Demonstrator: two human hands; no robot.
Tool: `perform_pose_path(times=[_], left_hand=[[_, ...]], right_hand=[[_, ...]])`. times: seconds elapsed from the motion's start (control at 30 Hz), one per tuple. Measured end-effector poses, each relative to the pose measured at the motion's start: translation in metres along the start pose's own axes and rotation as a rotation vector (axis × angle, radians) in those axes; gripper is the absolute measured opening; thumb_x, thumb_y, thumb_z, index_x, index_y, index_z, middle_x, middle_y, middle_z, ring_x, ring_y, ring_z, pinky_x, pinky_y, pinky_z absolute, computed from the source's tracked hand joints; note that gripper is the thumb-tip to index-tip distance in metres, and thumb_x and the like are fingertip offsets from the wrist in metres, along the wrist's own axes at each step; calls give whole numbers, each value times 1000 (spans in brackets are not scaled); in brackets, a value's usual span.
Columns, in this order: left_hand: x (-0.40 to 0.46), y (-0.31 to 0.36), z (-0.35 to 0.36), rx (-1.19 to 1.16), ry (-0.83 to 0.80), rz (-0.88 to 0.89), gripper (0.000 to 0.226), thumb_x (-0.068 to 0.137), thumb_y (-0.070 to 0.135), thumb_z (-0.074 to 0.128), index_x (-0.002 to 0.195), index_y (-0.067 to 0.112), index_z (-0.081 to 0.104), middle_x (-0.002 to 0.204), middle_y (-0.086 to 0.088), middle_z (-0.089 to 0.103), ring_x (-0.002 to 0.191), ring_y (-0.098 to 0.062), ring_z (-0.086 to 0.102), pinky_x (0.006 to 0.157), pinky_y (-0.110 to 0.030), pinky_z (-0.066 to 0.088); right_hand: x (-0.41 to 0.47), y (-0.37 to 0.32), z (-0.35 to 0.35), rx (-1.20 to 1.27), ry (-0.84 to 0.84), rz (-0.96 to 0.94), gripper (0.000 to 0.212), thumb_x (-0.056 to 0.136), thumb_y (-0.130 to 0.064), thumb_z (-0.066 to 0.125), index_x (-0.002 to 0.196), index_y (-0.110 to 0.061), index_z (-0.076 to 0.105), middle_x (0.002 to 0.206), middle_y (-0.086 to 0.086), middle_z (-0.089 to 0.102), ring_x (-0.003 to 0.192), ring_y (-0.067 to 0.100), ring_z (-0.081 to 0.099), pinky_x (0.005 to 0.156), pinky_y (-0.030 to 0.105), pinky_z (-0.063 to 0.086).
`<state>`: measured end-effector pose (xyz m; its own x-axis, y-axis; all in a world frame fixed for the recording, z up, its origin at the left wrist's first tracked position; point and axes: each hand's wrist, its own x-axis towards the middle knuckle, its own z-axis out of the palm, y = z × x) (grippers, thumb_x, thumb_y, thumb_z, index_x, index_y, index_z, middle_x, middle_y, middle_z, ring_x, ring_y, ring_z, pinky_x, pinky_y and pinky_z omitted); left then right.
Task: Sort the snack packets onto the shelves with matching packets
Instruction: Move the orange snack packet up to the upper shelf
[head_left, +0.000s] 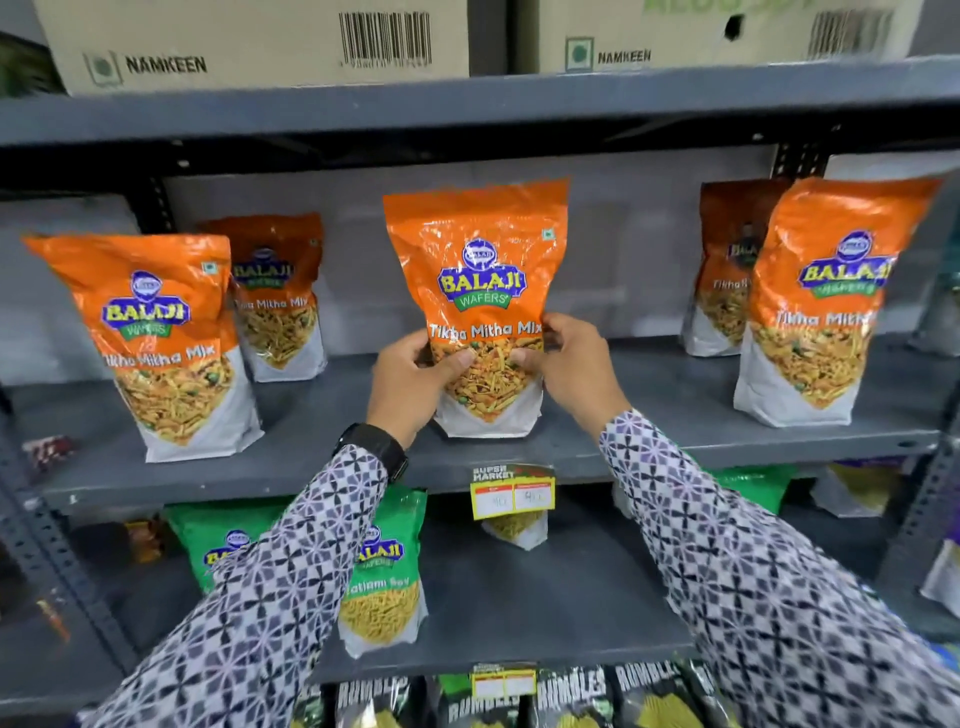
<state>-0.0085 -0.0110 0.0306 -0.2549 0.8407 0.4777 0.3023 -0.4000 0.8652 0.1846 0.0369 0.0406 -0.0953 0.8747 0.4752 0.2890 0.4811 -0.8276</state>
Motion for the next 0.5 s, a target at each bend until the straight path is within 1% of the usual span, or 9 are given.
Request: perform_pose_path(times=[0.1, 0.17, 0.23, 0.3, 0.37, 0.43, 0.5], left_hand=[[7, -12, 4, -3, -3, -26, 20, 87, 18, 82, 99, 33, 75, 98, 13, 79, 86, 5, 74, 94, -38, 62], [9, -19, 4, 11, 7, -38, 19, 87, 20, 82, 98, 35, 76, 100, 12, 80, 93, -3, 75, 96, -42, 62], [10, -26, 4, 10, 10, -44, 19, 88, 23, 81, 103, 33, 76, 105, 9, 80, 102, -11, 75, 96, -45, 61], [10, -30, 4, 23, 10, -39, 23, 89, 26, 81, 111, 29, 76, 110, 7, 80, 106, -14, 75, 97, -46, 61], [10, -30, 3, 48, 2, -35, 27, 90, 30, 80, 116, 26, 75, 112, 7, 80, 108, -12, 74, 98, -46, 61], [6, -28, 1, 78, -8, -36, 28, 91, 34, 78, 118, 29, 74, 113, 9, 79, 107, -9, 73, 98, -44, 61], [-4, -27, -5, 105, 21, -23, 35, 92, 37, 76, 126, 32, 70, 116, 9, 76, 107, -6, 72, 96, -35, 60]], right_hand=[[12, 13, 9, -29, -10, 24, 40, 84, -15, 83, 122, -17, 72, 113, 3, 79, 103, 19, 75, 96, 47, 61], [15, 20, 12, -57, -21, 33, 41, 83, -19, 84, 123, -19, 73, 113, 1, 79, 104, 20, 75, 97, 47, 60], [18, 25, 15, -67, -20, 31, 41, 83, -22, 83, 122, -21, 73, 114, 0, 80, 105, 19, 75, 98, 47, 59], [19, 28, 17, -64, -23, 33, 43, 83, -24, 83, 124, -22, 72, 115, -1, 79, 107, 19, 74, 98, 47, 59], [17, 27, 16, -45, -23, 51, 49, 84, -25, 83, 130, -21, 68, 119, 0, 78, 109, 18, 73, 99, 47, 59], [7, 24, 16, -11, 27, 68, 60, 85, -23, 83, 140, -17, 60, 127, 3, 73, 113, 19, 70, 100, 43, 58], [-11, 22, 17, 8, 148, 19, 60, 86, -21, 82, 140, -18, 58, 128, 2, 68, 112, 18, 65, 99, 40, 56]])
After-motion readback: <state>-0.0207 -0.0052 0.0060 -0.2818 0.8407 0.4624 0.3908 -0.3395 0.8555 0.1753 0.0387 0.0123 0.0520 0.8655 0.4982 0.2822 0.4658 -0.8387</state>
